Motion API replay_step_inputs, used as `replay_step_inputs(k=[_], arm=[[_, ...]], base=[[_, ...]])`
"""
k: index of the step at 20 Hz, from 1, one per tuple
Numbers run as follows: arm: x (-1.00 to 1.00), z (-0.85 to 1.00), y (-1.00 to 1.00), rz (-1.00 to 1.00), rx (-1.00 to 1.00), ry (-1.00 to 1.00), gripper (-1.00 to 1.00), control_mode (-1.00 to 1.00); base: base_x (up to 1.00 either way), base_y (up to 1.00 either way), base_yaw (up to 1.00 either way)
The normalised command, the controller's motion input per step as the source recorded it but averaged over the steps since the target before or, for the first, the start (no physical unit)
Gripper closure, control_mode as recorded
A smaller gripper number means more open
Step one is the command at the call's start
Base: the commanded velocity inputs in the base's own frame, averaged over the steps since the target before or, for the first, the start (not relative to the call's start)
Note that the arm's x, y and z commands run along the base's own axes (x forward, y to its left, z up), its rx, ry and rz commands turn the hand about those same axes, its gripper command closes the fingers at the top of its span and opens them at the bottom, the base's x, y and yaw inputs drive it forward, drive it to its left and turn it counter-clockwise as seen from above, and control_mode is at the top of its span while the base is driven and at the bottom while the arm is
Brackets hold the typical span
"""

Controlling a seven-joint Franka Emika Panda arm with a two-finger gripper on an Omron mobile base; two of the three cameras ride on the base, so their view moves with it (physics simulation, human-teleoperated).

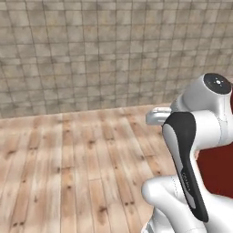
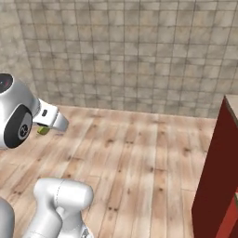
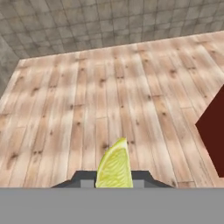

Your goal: There is a bowl on the dining counter. Grab a lemon wedge from the fridge and place it in the bowl. Then get the liquor bottle and glass cup from the cabinet and place them next to the bowl.

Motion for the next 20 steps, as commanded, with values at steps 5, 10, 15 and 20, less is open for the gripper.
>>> replay_step_inputs(k=[5, 10, 15, 20], arm=[[0.00, 0.00, 0.00, 0.00, 0.00, 0.00, 1.00, 1.00], [0.00, 0.00, 0.00, 0.00, 0.00, 0.00, 1.00, 1.00], [0.00, 0.00, 0.00, 0.00, 0.00, 0.00, 1.00, 1.00], [0.00, 0.00, 0.00, 0.00, 0.00, 0.00, 1.00, 1.00]], base=[[1.00, 0.50, -0.33], [1.00, 0.50, -0.35], [1.00, 0.45, -0.39], [1.00, 0.36, -0.45]])
